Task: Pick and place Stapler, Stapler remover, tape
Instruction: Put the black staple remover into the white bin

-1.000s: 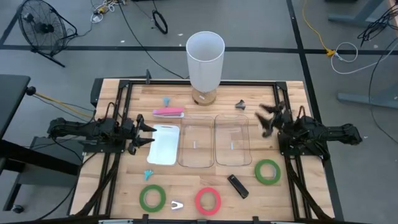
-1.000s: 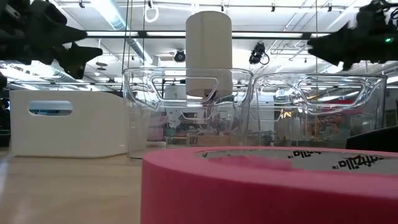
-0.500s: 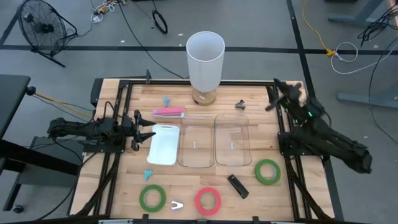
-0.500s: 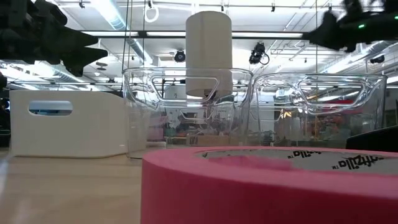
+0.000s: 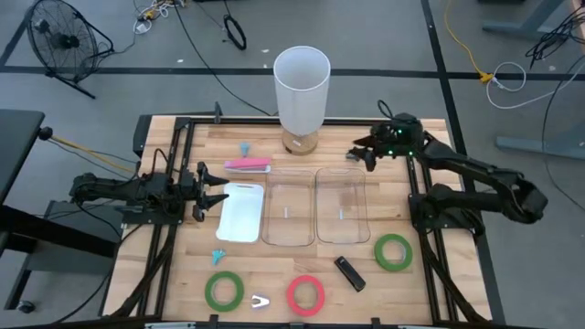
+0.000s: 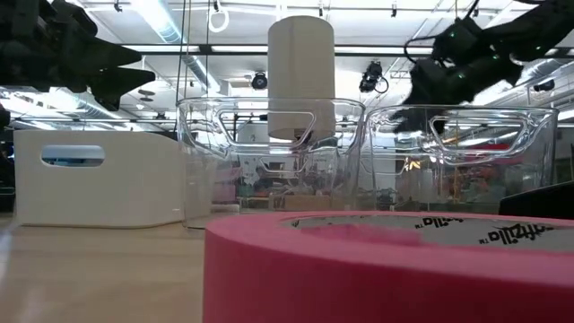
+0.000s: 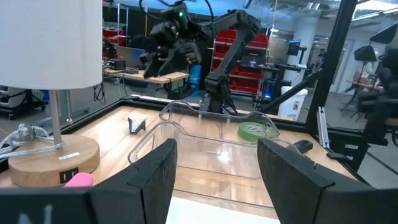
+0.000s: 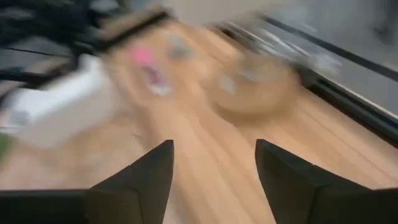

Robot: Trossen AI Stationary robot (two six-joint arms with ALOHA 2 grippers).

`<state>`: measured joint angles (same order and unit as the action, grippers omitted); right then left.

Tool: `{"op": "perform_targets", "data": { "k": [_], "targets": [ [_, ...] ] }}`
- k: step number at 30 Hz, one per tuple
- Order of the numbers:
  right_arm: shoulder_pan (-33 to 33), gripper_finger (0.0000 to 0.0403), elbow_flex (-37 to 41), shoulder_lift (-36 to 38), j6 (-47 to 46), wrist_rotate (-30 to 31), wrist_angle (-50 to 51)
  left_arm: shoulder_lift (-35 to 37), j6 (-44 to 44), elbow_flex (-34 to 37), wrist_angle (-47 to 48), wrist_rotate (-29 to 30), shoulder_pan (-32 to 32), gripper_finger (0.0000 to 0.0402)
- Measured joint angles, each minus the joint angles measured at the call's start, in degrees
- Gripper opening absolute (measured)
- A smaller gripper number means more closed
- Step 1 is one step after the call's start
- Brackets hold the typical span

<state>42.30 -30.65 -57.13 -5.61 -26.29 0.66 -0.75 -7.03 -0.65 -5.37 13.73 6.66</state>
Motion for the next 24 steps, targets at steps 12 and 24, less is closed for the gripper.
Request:
{"op": "perform_targets", "data": {
  "k": [12, 24],
  "targets": [
    [-6.49, 0.0228, -0.10, -3.05, -1.46, 19.98, -16.18, 0.00, 0.37, -0.06, 0.07, 0.01, -0.05, 0.0227],
    [2.56, 0.0228, -8.93, -11.80, -1.42, 33.94, 9.64, 0.00, 9.25, -0.08, -3.75, 3.98, -0.11, 0.0227]
  ]
}}
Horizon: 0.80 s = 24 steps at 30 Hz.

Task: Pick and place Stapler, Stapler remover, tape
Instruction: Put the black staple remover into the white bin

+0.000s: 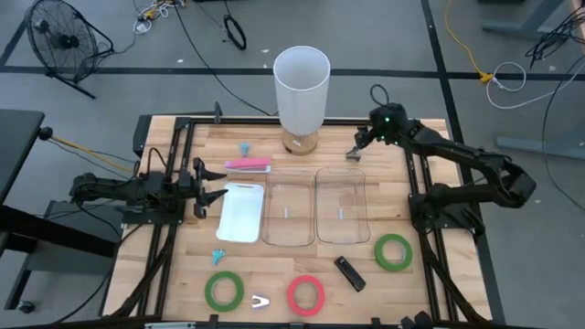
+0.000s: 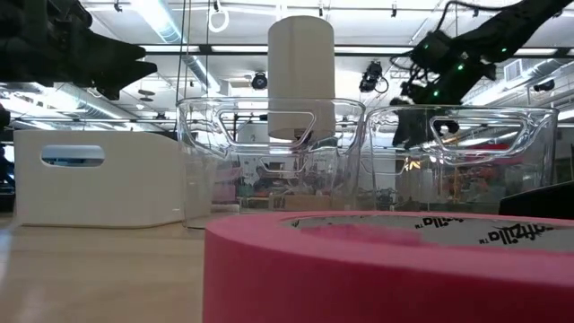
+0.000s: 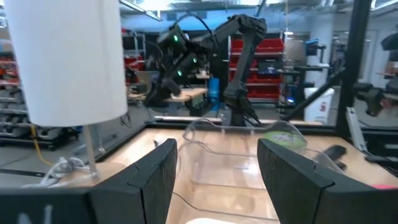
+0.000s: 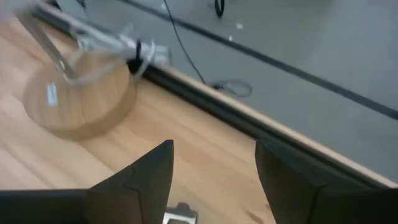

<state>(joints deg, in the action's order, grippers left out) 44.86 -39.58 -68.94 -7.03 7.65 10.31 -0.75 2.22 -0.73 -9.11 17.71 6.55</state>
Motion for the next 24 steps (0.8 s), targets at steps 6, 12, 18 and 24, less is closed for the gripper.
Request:
{"op": "perform_targets", "data": {
  "k": [6, 12, 18, 24],
  "targets": [
    [0.13, 0.0228, -0.12, -8.52, 3.07, -1.05, -0.33, 0.01, -0.04, 0.00, 0.01, 0.51, 0.00, 0.0227],
    [0.11, 0.0228, -0.12, -14.70, 3.27, -1.40, -0.61, 0.00, -0.04, 0.00, 0.01, 0.51, 0.00, 0.0227],
    [0.06, 0.0228, -0.12, -17.49, 3.10, -3.94, 0.00, 0.00, -0.04, 0.00, 0.01, 0.51, 0.02, 0.0227],
    [-0.13, 0.0228, -0.12, -17.82, 3.46, -4.12, 0.36, 0.00, -0.04, 0.00, 0.01, 0.51, 0.00, 0.0227]
  ]
}}
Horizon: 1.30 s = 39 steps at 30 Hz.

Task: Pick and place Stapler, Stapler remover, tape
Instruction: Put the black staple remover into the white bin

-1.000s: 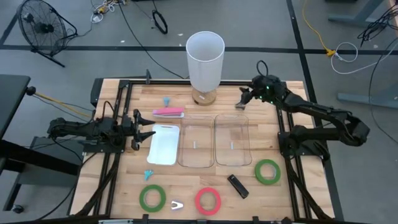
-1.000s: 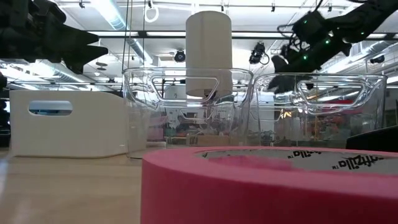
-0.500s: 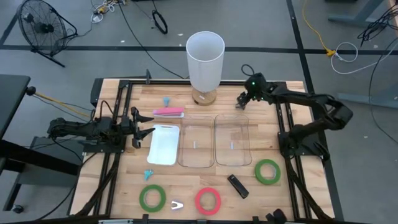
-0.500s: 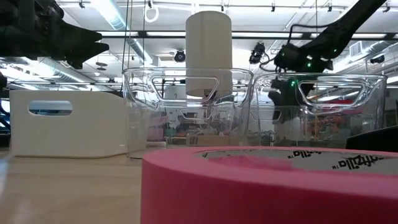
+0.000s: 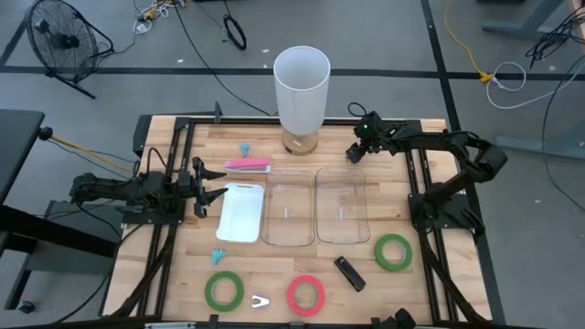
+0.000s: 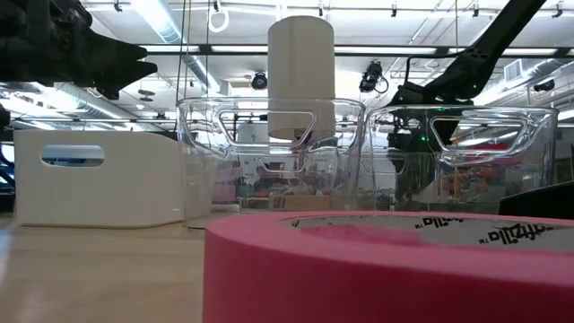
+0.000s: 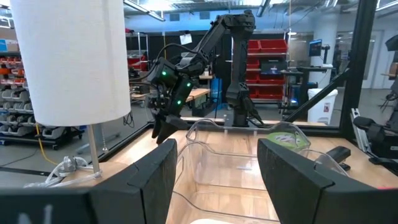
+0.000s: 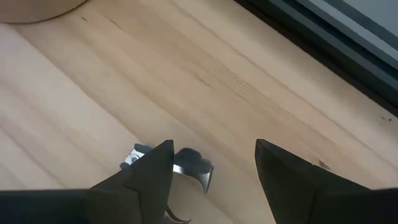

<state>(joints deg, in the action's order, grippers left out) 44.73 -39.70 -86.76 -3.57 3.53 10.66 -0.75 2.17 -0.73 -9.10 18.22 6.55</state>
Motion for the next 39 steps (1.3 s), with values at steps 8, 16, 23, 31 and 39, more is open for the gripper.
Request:
{"op": "perform_targets", "data": {
  "k": [8, 16, 23, 31, 39],
  "targets": [
    [-0.20, 0.0228, -0.02, -0.02, 1.06, 0.02, 0.66, 0.00, 0.00, 0.00, 0.00, 0.00, 0.02, 0.0227],
    [-1.08, 0.0228, 0.77, -2.44, 1.09, -0.59, -1.75, 0.01, 0.01, 0.00, 0.00, 0.00, 0.00, 0.0227],
    [-1.99, 0.0228, 1.36, -4.57, 1.50, -0.84, -6.46, 0.02, 0.00, 0.00, 0.00, 0.00, 0.00, 0.0227],
    [-2.05, 0.0217, 1.33, -5.55, 1.35, -1.67, -5.09, 0.01, 0.02, 0.00, 0.00, 0.00, 0.00, 0.0227],
    [-2.08, 0.0108, 1.29, -5.37, 2.10, -3.52, -1.66, 0.00, -0.02, 0.00, 0.00, 0.00, 0.00, 0.0227]
  ]
}}
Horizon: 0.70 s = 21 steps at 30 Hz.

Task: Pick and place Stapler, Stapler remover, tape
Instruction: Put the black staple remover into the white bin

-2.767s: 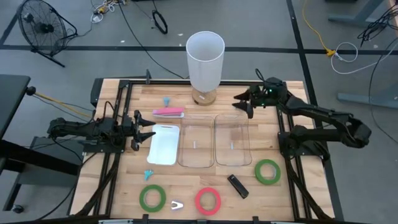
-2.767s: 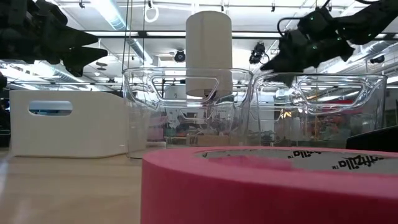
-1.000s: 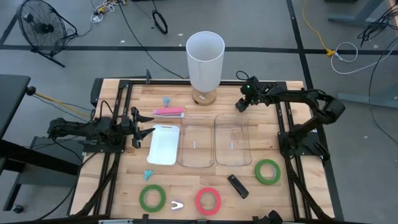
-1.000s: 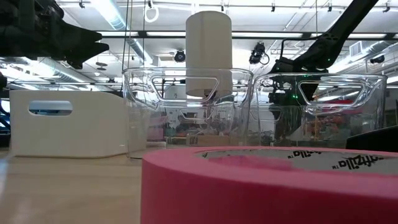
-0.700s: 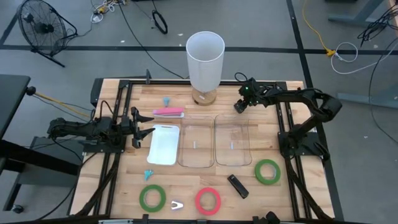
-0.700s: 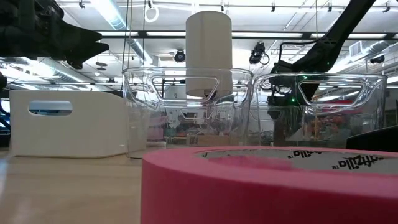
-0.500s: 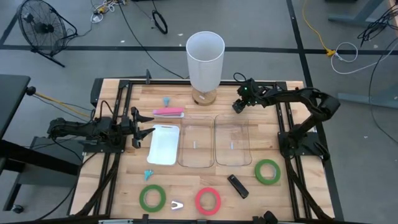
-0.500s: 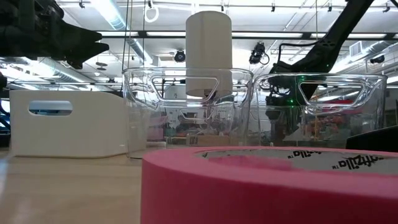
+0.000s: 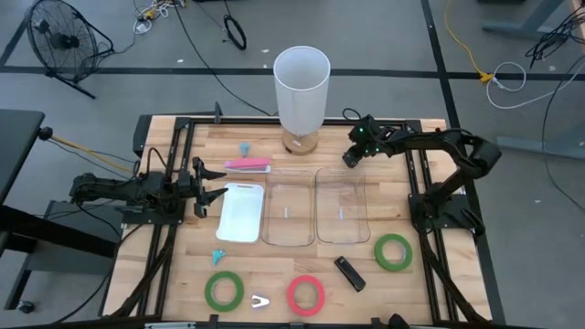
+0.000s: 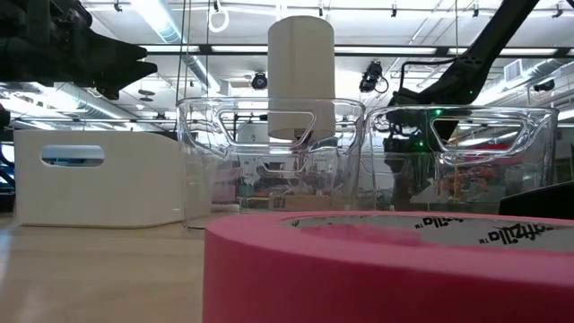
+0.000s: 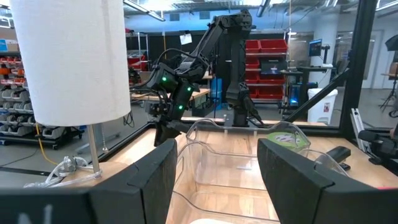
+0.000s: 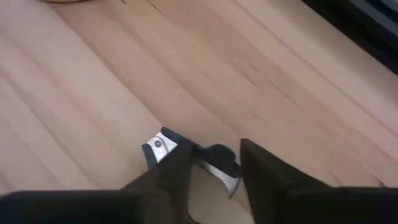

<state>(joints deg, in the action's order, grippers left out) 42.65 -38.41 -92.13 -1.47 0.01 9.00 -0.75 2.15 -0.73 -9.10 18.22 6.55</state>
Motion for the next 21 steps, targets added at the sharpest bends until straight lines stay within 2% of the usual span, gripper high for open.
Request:
{"op": "perform_targets", "data": {
  "k": [4, 5, 11, 16, 21],
  "targets": [
    [0.00, 0.0026, -0.02, 0.04, 0.38, 0.26, -0.70, 0.00, 0.00, 0.00, 0.02, 0.00, 0.00, 0.0227],
    [-0.02, 0.0016, -0.02, 0.04, 0.41, 0.05, -0.97, 0.00, 0.00, 0.00, 0.02, 0.00, 0.00, 0.0227],
    [0.00, 0.0008, 0.16, 0.44, 0.81, -0.82, -1.57, 0.00, 0.02, 0.00, 0.01, 0.00, 0.01, 0.0227],
    [0.05, 0.0004, 0.44, 4.73, 1.57, -1.15, 0.70, 0.00, 0.00, 0.00, 0.02, 0.00, 0.02, 0.0227],
    [0.07, 0.0003, -1.73, 10.21, 2.55, 0.73, 8.53, 0.01, 0.00, 0.00, 0.02, 0.00, 0.01, 0.0227]
  ]
}}
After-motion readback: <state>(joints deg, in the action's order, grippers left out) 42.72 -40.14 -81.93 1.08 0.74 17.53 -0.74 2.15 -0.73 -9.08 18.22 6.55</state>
